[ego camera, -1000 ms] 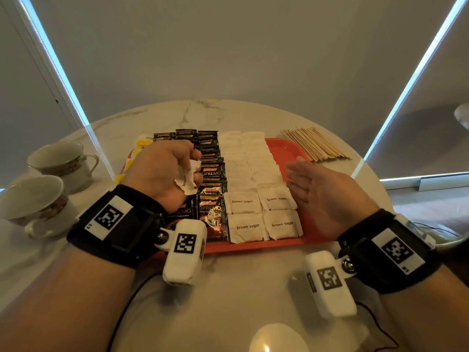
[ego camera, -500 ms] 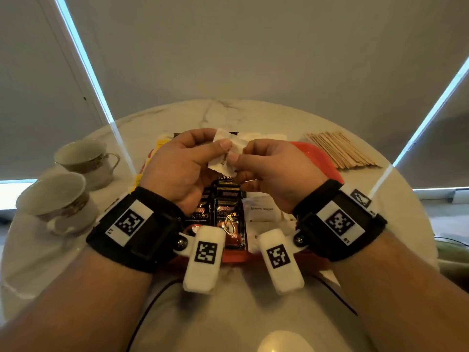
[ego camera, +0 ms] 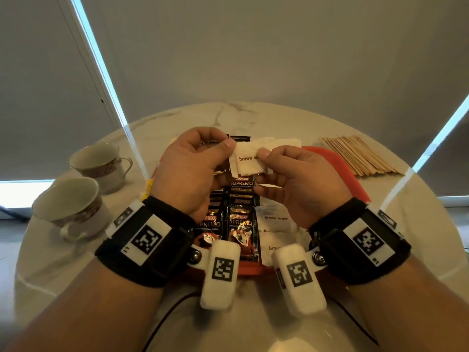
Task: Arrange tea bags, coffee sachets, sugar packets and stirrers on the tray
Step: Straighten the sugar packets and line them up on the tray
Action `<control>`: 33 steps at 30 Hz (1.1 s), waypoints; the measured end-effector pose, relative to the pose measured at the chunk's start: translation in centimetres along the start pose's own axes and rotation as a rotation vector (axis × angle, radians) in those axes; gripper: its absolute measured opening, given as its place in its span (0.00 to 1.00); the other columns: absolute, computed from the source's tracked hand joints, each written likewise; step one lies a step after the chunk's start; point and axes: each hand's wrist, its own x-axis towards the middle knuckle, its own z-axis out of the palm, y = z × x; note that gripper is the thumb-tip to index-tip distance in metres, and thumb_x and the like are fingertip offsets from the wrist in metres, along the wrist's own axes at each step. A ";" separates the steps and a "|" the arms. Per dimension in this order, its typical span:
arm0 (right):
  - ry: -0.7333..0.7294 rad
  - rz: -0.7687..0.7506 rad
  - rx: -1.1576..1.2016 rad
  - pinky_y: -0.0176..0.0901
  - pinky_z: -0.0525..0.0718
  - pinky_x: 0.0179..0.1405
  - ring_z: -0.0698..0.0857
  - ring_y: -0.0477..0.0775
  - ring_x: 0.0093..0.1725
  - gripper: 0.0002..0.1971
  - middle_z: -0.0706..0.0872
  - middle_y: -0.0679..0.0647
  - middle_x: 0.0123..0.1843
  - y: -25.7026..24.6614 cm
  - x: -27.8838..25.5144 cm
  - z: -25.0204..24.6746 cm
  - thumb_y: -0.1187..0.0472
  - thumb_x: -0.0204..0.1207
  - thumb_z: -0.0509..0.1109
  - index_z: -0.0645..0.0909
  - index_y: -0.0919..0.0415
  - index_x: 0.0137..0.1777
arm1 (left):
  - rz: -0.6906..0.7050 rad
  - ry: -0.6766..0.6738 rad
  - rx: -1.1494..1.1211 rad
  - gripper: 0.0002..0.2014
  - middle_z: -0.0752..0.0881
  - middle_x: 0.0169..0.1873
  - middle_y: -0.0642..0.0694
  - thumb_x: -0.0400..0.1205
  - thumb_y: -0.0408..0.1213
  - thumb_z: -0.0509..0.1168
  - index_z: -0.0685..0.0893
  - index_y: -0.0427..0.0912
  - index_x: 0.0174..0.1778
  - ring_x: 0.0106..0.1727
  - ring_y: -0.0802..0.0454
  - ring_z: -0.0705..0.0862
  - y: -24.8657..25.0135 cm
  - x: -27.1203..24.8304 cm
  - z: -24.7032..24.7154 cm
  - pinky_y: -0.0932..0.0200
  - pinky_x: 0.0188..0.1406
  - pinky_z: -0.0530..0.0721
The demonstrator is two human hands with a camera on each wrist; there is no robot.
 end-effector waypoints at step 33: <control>0.088 0.197 -0.608 0.48 0.91 0.39 0.88 0.56 0.32 0.03 0.92 0.66 0.40 0.8 -7.9 -5.1 0.69 0.74 0.80 0.89 0.66 0.46 | -0.150 -0.242 0.219 0.08 0.93 0.43 0.44 0.81 0.25 0.75 0.90 0.38 0.54 0.43 0.49 0.91 0.7 -2.8 1.8 0.57 0.39 0.90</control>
